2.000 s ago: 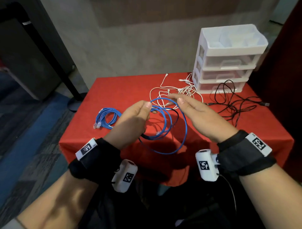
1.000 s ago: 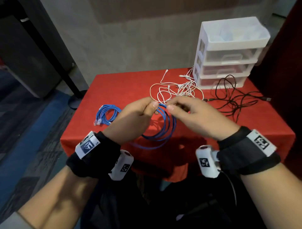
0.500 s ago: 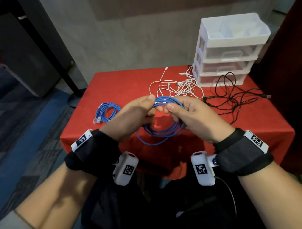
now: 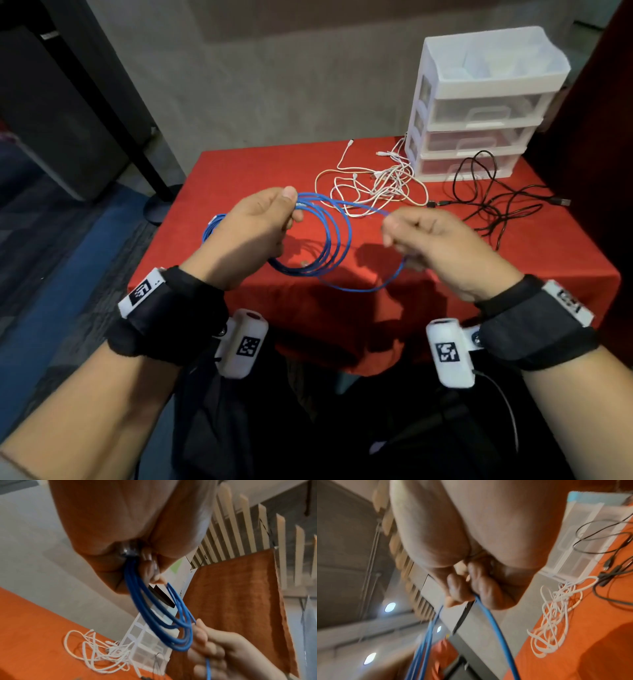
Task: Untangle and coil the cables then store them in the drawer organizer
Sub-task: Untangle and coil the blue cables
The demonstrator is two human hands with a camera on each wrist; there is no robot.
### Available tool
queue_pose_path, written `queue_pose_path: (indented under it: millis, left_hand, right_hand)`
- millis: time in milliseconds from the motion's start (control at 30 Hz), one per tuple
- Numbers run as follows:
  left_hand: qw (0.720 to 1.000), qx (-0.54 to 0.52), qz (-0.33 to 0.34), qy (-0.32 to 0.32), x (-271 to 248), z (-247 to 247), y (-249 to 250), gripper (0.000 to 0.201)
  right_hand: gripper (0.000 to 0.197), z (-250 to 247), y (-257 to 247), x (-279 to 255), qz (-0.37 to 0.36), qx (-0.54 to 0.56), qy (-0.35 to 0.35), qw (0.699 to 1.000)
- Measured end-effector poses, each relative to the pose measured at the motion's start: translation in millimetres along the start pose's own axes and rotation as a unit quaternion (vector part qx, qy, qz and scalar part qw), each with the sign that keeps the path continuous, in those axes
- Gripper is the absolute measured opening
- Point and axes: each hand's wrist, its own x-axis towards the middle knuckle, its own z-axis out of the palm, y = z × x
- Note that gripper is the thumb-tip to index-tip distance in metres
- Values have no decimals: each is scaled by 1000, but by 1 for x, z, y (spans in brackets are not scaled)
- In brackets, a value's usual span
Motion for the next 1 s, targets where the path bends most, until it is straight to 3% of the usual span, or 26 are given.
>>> queue_pose_path:
  millis: [67,267,433,533,600,733,867,1000]
  left_hand:
    - [998,63,7,-20,0,-8,-7,41]
    - [997,78,-4,-6,4,-9,-9,40]
    - [992,124,15,8,1,1,-10,42]
    - [986,165,24,-4,-3,17,-6,40]
    - [984,175,29,-11,-4,27,-1,39]
    - [996,85,-17,-26,0,36,10,36]
    - [995,9,-83,-55,0,40,13,34]
    - [994,-2,-42,-99,-11,38,12,35]
  right_hand:
    - [33,-16,-3,5,8,44,66,997]
    - [29,-24,-15,10,-20,32,97,995]
    - [13,-9,-8,7,-35,-162,59,984]
    - [41,16,-4,5,-26,-239,88,967]
    - [37,30,-6,7,-58,-283,82,954]
    - [37,31,-7,10,-108,-344,75,930]
    - [30,32,-9,5,-151,-432,59,887]
    - [37,27,-6,7,-136,-362,87,918]
